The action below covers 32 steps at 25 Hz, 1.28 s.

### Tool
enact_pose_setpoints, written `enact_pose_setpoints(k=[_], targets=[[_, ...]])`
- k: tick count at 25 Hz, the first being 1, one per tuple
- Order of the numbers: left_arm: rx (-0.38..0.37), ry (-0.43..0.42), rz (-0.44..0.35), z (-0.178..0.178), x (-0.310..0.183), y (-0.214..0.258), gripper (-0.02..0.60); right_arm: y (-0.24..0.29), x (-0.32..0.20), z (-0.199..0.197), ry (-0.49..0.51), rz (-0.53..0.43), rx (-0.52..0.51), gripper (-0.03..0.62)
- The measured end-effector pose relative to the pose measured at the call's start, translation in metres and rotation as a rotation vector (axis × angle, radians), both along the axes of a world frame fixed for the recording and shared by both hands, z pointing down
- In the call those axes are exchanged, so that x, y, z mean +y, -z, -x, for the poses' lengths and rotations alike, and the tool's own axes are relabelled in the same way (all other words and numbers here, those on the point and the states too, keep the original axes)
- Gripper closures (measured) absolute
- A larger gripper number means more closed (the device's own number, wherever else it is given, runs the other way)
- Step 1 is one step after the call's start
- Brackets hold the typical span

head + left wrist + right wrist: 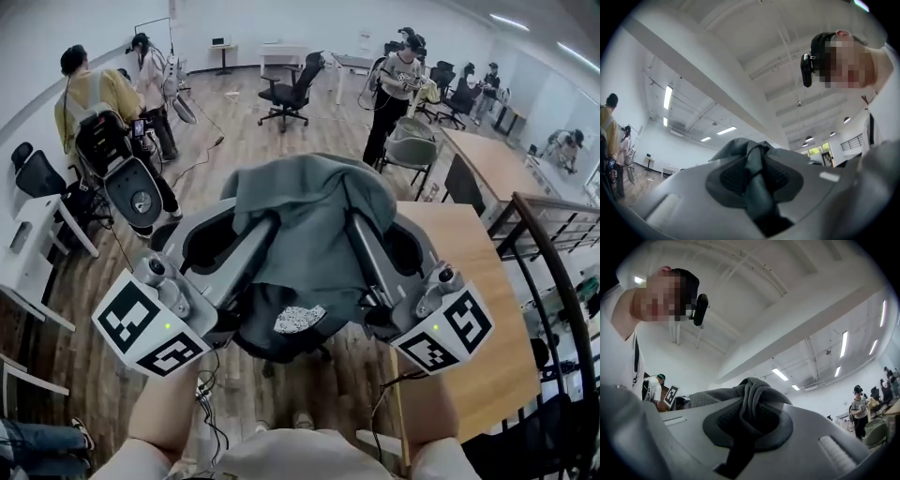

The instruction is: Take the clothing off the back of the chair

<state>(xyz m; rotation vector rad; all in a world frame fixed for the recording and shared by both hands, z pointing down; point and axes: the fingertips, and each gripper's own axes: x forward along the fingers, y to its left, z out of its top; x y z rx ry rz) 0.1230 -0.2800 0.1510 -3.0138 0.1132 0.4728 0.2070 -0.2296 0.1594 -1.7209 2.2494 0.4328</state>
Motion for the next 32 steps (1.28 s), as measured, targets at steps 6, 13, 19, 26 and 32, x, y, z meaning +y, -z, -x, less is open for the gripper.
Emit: enact_pose_setpoints(k=[6, 13, 19, 26, 32], targets=[[0.011, -0.084, -0.035, -0.043, 0.066, -0.001, 0.502, 0.001, 0.075, -0.037, -0.112, -0.011, 0.038, 0.562], [0.006, -0.156, -0.061, -0.066, 0.115, -0.024, 0.502, -0.021, 0.129, -0.051, -0.187, 0.017, 0.044, 0.562], [-0.055, -0.202, -0.069, -0.073, 0.140, -0.069, 0.500, -0.062, 0.155, -0.047, -0.245, 0.090, 0.095, 0.562], [-0.197, -0.176, -0.065, -0.079, 0.152, -0.121, 0.500, -0.101, 0.171, -0.048, -0.247, 0.151, 0.065, 0.562], [-0.213, -0.142, -0.024, -0.073, 0.146, -0.158, 0.500, -0.147, 0.168, -0.042, -0.249, 0.222, 0.076, 0.562]])
